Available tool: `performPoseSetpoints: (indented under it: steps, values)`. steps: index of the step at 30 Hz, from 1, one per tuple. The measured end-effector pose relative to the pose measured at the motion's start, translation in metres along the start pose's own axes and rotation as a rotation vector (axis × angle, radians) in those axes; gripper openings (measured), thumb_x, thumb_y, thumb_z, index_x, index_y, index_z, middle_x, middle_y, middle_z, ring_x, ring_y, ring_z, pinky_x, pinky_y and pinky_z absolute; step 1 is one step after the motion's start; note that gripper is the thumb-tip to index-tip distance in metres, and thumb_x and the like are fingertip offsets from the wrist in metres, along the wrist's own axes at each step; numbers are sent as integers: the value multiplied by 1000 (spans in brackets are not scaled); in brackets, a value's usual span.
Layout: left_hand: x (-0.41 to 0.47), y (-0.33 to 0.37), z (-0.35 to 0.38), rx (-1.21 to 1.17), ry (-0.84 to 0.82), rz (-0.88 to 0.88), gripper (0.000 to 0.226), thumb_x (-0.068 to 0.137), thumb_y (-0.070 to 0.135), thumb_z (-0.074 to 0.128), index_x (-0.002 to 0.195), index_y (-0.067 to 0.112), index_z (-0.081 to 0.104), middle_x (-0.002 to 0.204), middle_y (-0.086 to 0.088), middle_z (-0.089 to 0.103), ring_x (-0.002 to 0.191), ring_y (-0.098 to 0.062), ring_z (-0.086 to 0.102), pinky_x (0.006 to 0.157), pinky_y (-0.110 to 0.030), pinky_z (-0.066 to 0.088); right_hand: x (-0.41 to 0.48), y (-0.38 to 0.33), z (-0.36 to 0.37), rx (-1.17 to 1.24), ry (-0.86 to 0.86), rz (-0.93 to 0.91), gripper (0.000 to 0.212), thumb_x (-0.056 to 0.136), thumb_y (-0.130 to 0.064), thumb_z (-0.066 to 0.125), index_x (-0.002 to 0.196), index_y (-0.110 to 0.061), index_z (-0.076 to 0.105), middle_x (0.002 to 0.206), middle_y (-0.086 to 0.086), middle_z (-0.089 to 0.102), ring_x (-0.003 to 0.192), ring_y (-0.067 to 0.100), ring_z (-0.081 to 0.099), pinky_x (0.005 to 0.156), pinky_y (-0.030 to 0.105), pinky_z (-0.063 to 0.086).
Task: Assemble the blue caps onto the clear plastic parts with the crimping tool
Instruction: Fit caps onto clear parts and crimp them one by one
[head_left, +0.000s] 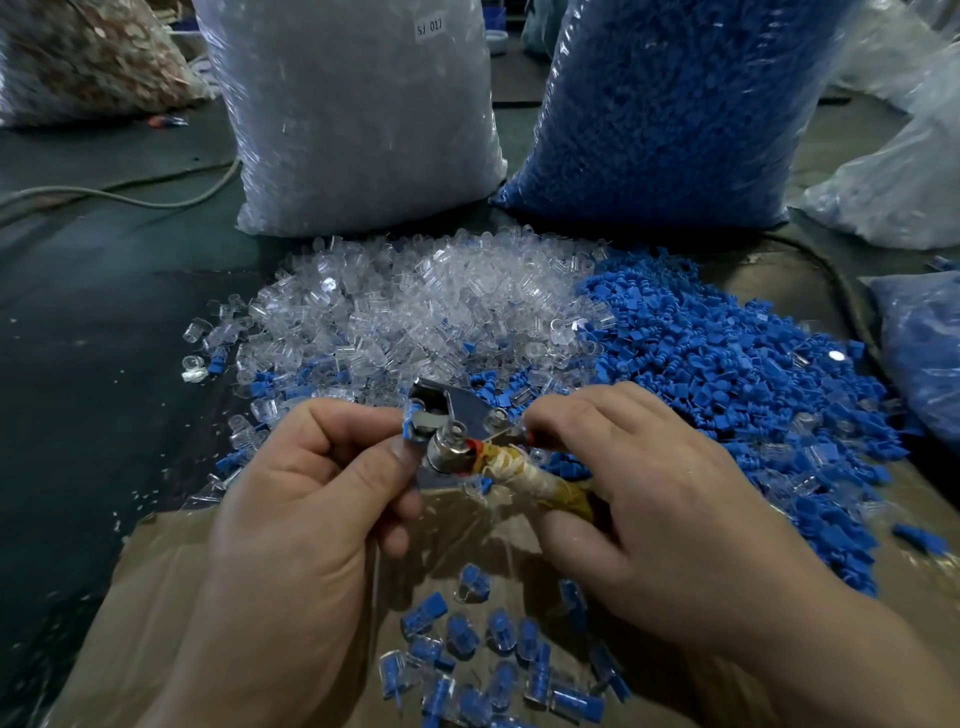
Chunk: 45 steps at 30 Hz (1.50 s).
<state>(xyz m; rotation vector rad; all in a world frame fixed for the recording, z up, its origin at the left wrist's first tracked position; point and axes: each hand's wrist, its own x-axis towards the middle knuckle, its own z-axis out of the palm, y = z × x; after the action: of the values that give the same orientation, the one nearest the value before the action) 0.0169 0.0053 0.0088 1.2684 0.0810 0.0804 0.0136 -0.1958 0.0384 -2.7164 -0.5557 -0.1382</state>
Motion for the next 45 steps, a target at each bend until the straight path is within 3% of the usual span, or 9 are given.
performPoseSetpoints:
  steps: [6,12,19,22,26,30,33,35,45]
  values:
    - [-1,-1,-1,49,-12,29,31,55,31,90,80,24,73,66,-10,65,50,-12,58,39,-19,43,3,0,1,-51,5,-11,52,78,-56,39,121,-31,56,92,-14,55,86,10,48,72,23,38]
    - [-1,-1,-8,73,-33,45,55,46,59,93,85,24,73,69,-12,66,52,-14,59,42,-23,44,5,-5,1,-13,41,9,50,75,-58,40,109,-31,63,82,-15,56,77,10,52,65,28,47]
    - [1,3,-9,185,22,20,4,76,27,72,78,25,69,56,-9,58,45,-16,50,40,-23,42,1,5,5,-117,16,94,51,75,-71,37,111,-40,54,92,-21,52,87,5,45,72,22,36]
    - [-3,2,-6,365,-86,-25,11,88,23,65,78,26,67,51,-4,57,42,-14,51,40,-20,44,7,13,6,-237,5,214,67,71,-81,24,116,-39,51,96,-16,50,89,10,40,77,29,37]
    - [-9,-2,3,470,-145,-54,12,78,28,62,85,35,68,48,-2,57,40,-11,50,40,-18,41,15,18,6,-285,-54,286,70,71,-81,31,126,-40,46,106,-12,49,100,13,37,90,35,35]
    - [-8,-5,2,498,-100,-6,15,82,25,69,88,38,70,50,0,59,40,-7,50,40,-17,42,13,13,6,-241,34,246,61,78,-75,31,120,-37,53,110,-13,52,105,13,39,95,36,31]
    - [-11,-9,4,550,-88,92,20,75,52,75,90,42,69,60,6,66,48,-9,56,46,-25,48,6,-7,7,-44,243,75,34,87,-63,44,94,-32,57,86,-18,51,83,6,46,75,26,38]
    - [-13,-11,3,585,-70,151,32,72,64,76,93,41,69,66,6,69,51,-9,57,49,-28,50,2,-20,13,51,242,-33,27,92,-53,47,83,-29,54,77,-16,51,75,7,47,68,28,41]
    - [-17,-5,5,597,-86,206,32,72,63,58,95,43,68,79,8,75,61,-8,68,53,-29,55,0,-18,12,24,174,-44,30,100,-35,36,88,-20,60,80,-6,57,71,16,53,65,34,42]
